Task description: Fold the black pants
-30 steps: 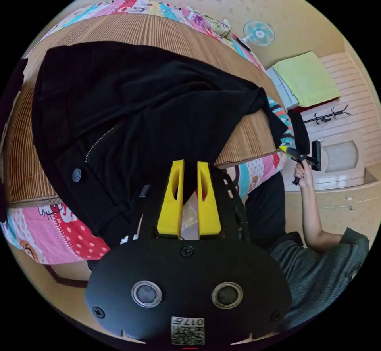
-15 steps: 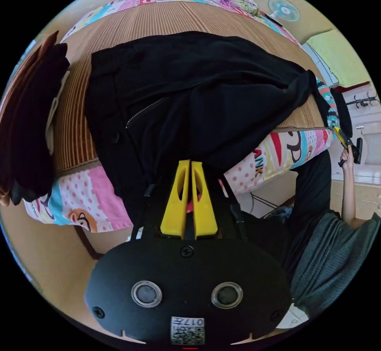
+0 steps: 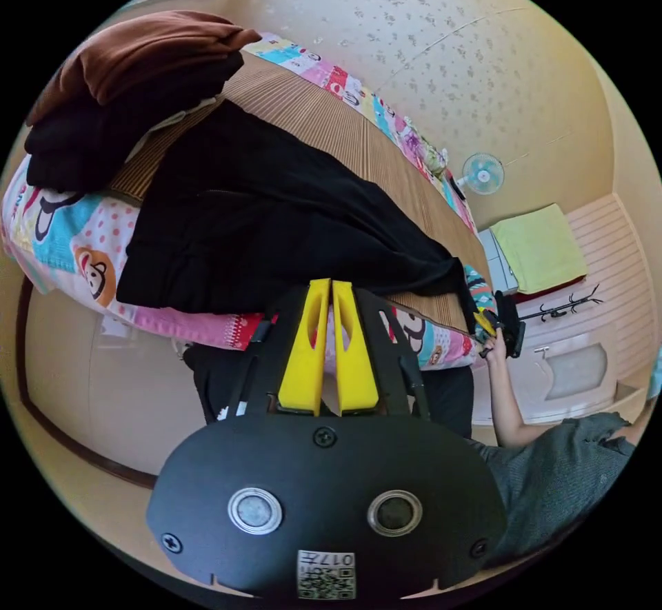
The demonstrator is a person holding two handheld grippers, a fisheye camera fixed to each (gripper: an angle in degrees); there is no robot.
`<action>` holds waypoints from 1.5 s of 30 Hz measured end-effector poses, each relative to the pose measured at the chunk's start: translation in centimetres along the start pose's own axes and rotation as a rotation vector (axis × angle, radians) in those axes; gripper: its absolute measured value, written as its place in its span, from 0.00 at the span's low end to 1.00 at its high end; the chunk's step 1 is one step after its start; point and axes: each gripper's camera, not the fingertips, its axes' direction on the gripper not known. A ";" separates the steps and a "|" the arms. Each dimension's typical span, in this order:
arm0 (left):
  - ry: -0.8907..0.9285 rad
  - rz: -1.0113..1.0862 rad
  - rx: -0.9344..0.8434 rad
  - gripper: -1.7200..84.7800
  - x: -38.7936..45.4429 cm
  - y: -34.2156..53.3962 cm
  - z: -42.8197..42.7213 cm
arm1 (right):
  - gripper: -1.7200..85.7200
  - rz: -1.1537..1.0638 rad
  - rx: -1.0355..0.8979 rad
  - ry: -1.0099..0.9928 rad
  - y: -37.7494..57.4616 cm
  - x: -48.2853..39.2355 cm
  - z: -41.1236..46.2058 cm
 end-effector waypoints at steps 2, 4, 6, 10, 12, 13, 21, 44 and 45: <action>0.045 0.010 -0.028 0.02 0.5 0.8 0.9 | 0.15 -0.115 -0.140 0.090 -1.3 -1.7 2.7; 0.136 0.035 -0.057 0.04 0.9 1.7 2.1 | 0.12 -0.278 -0.210 0.219 -1.8 -4.1 3.4; 0.172 0.043 -0.082 0.05 1.0 1.9 2.7 | 0.09 -0.336 -0.293 0.245 -3.0 -5.1 3.1; 0.174 0.062 -0.112 0.06 1.2 1.7 3.1 | 0.06 -0.355 -0.107 0.275 -9.2 -7.0 -4.1; 0.168 0.070 -0.116 0.06 1.2 1.4 3.2 | 0.06 -0.339 -0.006 0.237 -12.8 -7.4 -7.1; 0.170 0.069 -0.116 0.06 1.2 1.3 3.4 | 0.06 -0.324 0.039 0.242 -15.0 -7.6 -7.9; 0.185 0.073 -0.090 0.06 1.3 2.5 3.1 | 0.12 -0.238 0.097 0.018 -11.0 -7.6 -7.1; 0.109 -0.407 0.193 0.17 -11.8 9.4 -2.7 | 0.12 0.230 0.110 0.158 28.2 10.7 -12.5; 0.069 -0.427 0.231 0.17 -12.5 9.4 -3.2 | 0.12 0.311 0.170 0.045 30.6 12.8 -13.1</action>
